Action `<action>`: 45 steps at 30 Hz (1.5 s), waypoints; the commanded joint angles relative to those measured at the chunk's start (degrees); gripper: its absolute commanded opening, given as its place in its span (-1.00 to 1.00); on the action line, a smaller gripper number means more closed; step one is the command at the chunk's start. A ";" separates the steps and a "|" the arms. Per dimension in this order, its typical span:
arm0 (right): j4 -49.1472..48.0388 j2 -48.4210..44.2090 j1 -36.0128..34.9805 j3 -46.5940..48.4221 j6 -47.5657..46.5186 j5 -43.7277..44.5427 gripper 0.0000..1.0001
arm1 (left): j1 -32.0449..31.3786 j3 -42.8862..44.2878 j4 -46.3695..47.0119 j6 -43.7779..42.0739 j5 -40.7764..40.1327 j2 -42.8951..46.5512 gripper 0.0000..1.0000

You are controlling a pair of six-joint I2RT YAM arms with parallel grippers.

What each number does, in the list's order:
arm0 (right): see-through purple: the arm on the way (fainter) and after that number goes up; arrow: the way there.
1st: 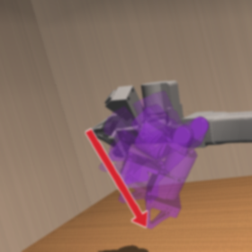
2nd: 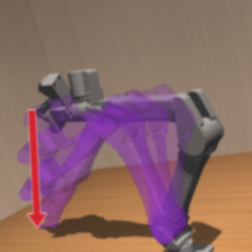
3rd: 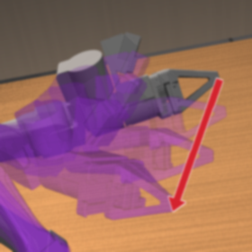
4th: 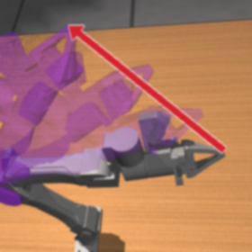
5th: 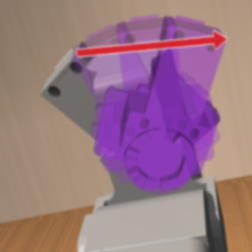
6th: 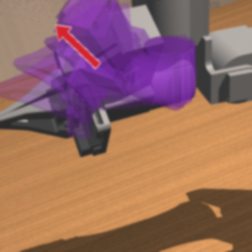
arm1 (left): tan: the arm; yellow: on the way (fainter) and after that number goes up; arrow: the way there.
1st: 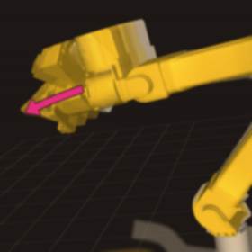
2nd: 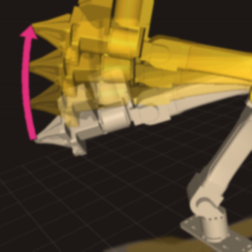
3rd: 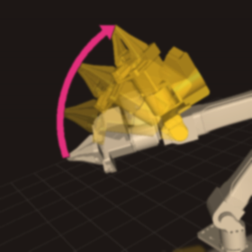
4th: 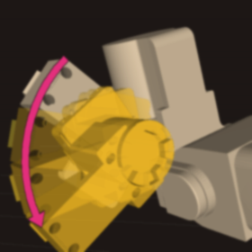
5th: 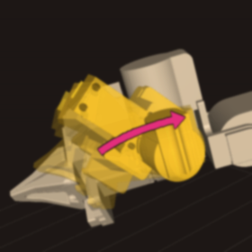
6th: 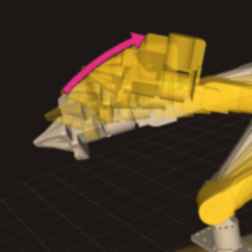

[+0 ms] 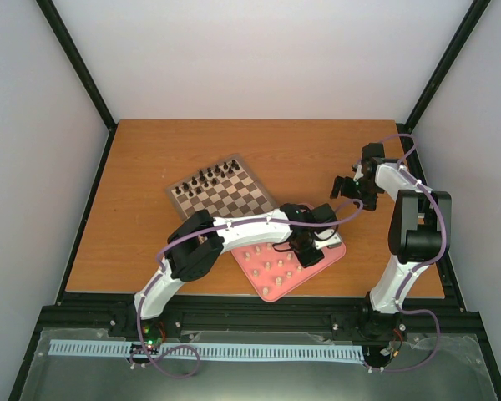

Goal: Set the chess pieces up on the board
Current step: Pick up the chess piece from the storage box.

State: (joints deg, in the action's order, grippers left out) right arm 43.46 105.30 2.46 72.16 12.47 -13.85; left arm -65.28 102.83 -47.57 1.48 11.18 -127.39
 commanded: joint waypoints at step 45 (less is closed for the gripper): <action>-0.73 -1.47 -0.70 -0.88 0.28 0.62 1.00 | -0.09 0.39 -2.26 -2.18 -1.28 -0.59 -0.89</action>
State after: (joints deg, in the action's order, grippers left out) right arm 43.00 105.27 2.22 71.53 12.47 -13.87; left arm -65.30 100.77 -47.68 0.36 11.77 -127.42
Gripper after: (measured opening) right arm 1.000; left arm 0.092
